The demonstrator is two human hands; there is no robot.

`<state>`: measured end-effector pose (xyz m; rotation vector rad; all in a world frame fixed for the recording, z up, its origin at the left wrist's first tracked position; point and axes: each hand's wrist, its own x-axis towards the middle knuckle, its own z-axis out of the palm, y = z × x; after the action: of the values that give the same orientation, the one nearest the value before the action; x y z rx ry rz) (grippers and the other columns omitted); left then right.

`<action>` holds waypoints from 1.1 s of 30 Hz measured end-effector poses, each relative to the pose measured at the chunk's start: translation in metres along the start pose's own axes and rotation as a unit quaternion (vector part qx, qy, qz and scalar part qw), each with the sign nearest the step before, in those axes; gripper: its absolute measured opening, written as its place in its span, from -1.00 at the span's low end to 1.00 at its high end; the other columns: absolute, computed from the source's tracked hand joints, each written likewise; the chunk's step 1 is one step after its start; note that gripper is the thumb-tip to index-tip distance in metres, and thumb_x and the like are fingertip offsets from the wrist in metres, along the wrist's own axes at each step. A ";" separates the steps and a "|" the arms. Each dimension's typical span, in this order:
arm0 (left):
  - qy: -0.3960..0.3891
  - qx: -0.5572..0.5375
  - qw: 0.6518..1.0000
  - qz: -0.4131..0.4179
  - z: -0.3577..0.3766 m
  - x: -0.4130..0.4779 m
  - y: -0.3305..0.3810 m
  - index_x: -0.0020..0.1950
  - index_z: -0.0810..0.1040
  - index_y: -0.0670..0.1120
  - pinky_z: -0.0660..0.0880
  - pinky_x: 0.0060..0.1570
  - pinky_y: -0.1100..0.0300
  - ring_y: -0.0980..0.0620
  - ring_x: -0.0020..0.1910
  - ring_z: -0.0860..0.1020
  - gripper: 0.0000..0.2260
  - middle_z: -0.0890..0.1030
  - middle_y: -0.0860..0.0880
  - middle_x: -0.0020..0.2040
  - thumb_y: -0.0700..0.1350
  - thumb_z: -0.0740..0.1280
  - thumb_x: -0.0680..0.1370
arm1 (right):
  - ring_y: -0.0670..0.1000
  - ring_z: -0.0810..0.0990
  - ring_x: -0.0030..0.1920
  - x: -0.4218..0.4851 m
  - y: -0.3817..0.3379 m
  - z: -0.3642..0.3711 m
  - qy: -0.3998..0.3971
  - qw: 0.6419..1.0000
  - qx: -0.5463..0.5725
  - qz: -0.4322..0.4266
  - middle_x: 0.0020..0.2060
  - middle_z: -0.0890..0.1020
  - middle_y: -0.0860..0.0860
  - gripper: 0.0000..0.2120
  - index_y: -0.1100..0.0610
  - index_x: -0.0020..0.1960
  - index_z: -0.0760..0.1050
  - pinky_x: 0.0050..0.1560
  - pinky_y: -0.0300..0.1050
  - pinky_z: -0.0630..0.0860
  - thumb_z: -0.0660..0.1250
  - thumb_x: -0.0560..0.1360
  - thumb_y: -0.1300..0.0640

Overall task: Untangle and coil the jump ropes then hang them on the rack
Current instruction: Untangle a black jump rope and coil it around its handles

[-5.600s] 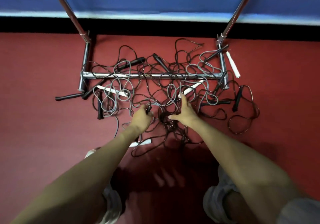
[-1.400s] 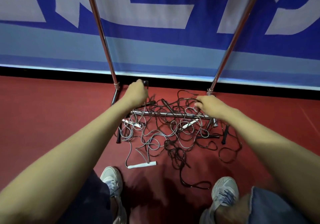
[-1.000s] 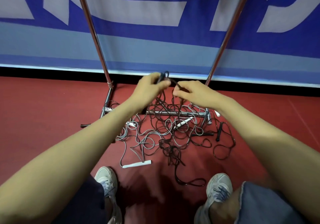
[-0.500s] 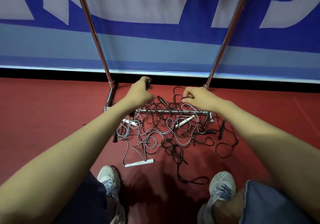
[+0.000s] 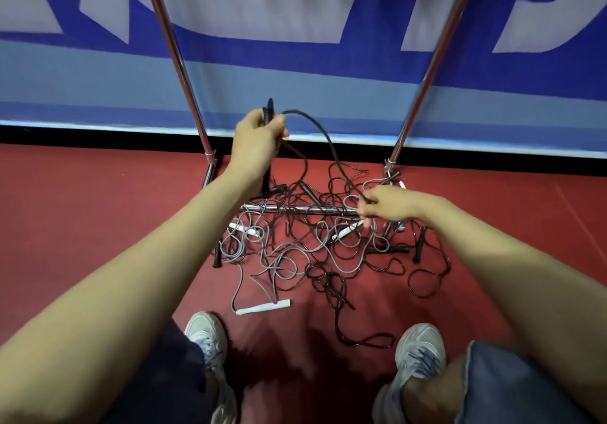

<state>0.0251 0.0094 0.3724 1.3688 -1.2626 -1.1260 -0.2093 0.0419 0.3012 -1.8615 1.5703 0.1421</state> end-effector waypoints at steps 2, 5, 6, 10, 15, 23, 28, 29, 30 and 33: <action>-0.047 0.247 0.968 -0.024 -0.008 0.001 -0.010 0.10 0.55 -0.16 0.38 -0.17 0.13 -0.08 -0.14 0.57 -0.85 0.62 -0.15 0.01 -0.23 0.31 0.54 | -0.09 0.52 -0.28 -0.002 0.004 -0.003 0.025 0.999 -0.024 0.026 -0.25 0.63 -0.02 -0.77 0.11 -0.15 0.44 -0.23 -0.15 0.35 0.14 0.65 0.11; -0.103 0.353 0.930 -0.017 -0.005 -0.006 -0.022 0.38 0.40 -0.21 0.33 -0.05 0.31 -0.04 0.11 0.52 -0.48 0.51 -0.12 0.26 -0.22 0.45 0.46 | 0.08 0.47 -0.16 -0.006 -0.011 -0.016 0.099 0.992 -0.082 -0.007 -0.23 0.51 0.02 -0.79 0.18 -0.01 0.44 -0.16 -0.11 0.31 0.14 0.65 0.06; -0.126 0.318 0.940 0.019 -0.001 -0.010 -0.021 0.38 0.41 -0.18 0.32 -0.05 0.37 0.02 0.07 0.51 -0.48 0.53 -0.05 0.21 -0.19 0.47 0.46 | 0.08 0.49 -0.16 -0.009 -0.021 -0.020 0.111 0.990 -0.076 -0.035 -0.23 0.51 0.02 -0.81 0.15 0.00 0.46 -0.15 -0.11 0.32 0.17 0.64 0.05; -0.252 0.294 0.914 0.117 0.017 -0.021 -0.016 0.13 0.56 -0.12 0.43 -0.11 0.19 0.06 -0.15 0.54 -0.76 0.63 -0.01 -0.07 -0.07 0.42 0.52 | -0.03 0.45 -0.27 -0.028 -0.061 -0.033 0.175 0.975 -0.001 -0.139 -0.29 0.54 -0.02 -0.89 0.02 -0.09 0.44 -0.23 -0.10 0.31 0.25 0.60 0.05; -0.192 0.120 0.970 0.091 0.017 -0.021 -0.006 -0.24 0.50 -0.10 0.25 -0.43 0.22 0.17 -0.50 0.32 -0.81 0.49 0.02 -0.41 -0.08 0.38 0.55 | -0.09 0.38 -0.33 -0.034 -0.052 -0.037 0.180 0.959 0.152 -0.158 -0.35 0.47 -0.10 -0.86 0.01 -0.14 0.41 -0.24 -0.15 0.36 0.37 0.52 0.11; -0.055 0.186 0.981 0.003 -0.016 0.001 -0.006 0.03 0.56 -0.12 0.38 -0.28 0.22 0.05 -0.31 0.49 -0.91 0.63 -0.09 -0.12 -0.17 0.34 0.54 | 0.07 0.47 -0.18 -0.010 0.008 0.003 0.068 0.997 -0.034 0.033 -0.20 0.54 0.04 -0.85 0.11 -0.10 0.30 -0.27 -0.11 0.32 0.18 0.64 0.11; -0.148 0.334 0.931 0.006 -0.001 -0.009 -0.033 0.34 0.46 -0.17 0.44 0.15 0.16 -0.08 0.20 0.54 -0.49 0.57 -0.11 0.24 -0.14 0.50 0.43 | 0.03 0.48 -0.25 -0.009 -0.022 -0.008 0.128 0.988 -0.056 -0.064 -0.31 0.50 -0.07 -0.87 0.05 -0.07 0.37 -0.17 -0.06 0.40 0.18 0.63 0.05; -0.185 0.280 0.942 0.017 0.005 -0.012 -0.034 0.26 0.51 -0.13 0.49 0.12 0.14 -0.04 0.11 0.58 -0.56 0.62 -0.06 0.14 -0.08 0.51 0.43 | -0.05 0.47 -0.29 -0.010 -0.032 -0.010 0.135 0.986 -0.047 -0.091 -0.33 0.51 -0.09 -0.86 0.04 -0.09 0.40 -0.17 -0.08 0.41 0.21 0.62 0.03; -0.230 0.247 0.941 0.016 0.011 -0.014 -0.034 0.18 0.55 -0.11 0.52 -0.02 0.14 0.01 -0.04 0.60 -0.63 0.64 -0.01 0.00 -0.03 0.51 0.44 | -0.14 0.46 -0.33 -0.012 -0.039 -0.011 0.144 0.983 -0.025 -0.110 -0.34 0.53 -0.12 -0.85 0.03 -0.12 0.43 -0.20 -0.12 0.40 0.24 0.60 0.01; -0.313 0.247 0.917 0.028 0.020 -0.020 -0.032 -0.03 0.58 -0.10 0.36 -0.30 0.27 0.14 -0.34 0.45 -0.80 0.56 0.04 -0.26 0.02 0.43 0.51 | -0.21 0.47 -0.37 -0.015 -0.050 -0.014 0.164 0.976 0.034 -0.138 -0.35 0.59 -0.11 -0.85 0.04 -0.15 0.51 -0.29 -0.33 0.36 0.32 0.55 0.01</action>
<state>0.0093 0.0302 0.3386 1.3513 -2.1527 -1.3141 -0.1728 0.0485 0.3402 -2.1043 1.4806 -0.3571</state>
